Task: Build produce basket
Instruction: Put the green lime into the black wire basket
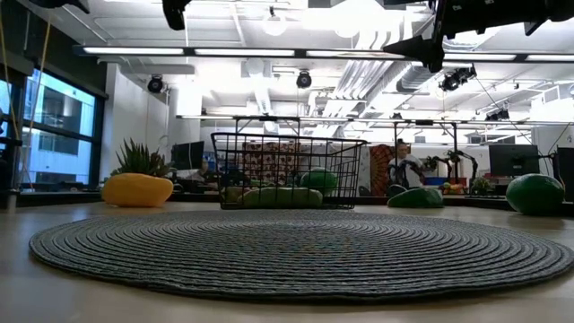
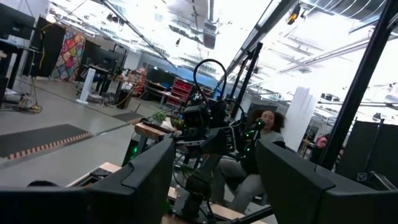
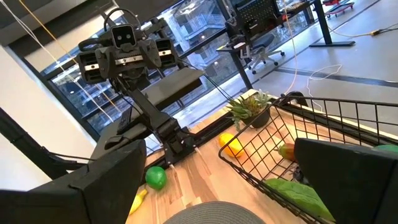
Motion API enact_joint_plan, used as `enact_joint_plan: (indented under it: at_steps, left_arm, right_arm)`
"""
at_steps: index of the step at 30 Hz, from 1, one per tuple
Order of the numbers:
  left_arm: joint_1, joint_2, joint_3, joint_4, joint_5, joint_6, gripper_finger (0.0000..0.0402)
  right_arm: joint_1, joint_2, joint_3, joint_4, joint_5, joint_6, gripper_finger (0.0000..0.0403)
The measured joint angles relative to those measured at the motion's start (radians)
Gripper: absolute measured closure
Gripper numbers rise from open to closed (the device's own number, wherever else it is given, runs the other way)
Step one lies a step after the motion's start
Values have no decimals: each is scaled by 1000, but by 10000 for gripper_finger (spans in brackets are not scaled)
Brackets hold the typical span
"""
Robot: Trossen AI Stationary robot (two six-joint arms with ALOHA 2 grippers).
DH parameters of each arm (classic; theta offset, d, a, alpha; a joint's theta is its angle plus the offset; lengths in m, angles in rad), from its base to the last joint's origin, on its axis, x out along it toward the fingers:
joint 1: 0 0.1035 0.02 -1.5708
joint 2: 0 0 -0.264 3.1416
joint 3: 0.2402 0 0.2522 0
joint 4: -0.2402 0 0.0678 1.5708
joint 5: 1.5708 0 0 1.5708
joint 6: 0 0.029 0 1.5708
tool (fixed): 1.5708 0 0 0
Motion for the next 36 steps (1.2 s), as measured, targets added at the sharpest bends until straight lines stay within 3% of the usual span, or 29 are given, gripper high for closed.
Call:
enact_joint_plan:
  at_steps: [8, 18, 27, 36]
  left_arm:
    - [0, 0, 0, 0, 0, 0, 186]
    - [0, 0, 0, 0, 0, 43, 186]
    - [0, 0, 0, 0, 1, 45, 186]
    - [0, 0, 0, 0, 1, 44, 186]
  right_arm:
    - [0, 0, 0, -1, 20, 0, 13]
    - [0, 84, 174, -262, 30, -77, 13]
    - [0, 174, 286, -487, 125, -61, 13]
    - [-2, 192, 341, -576, 186, 10, 13]
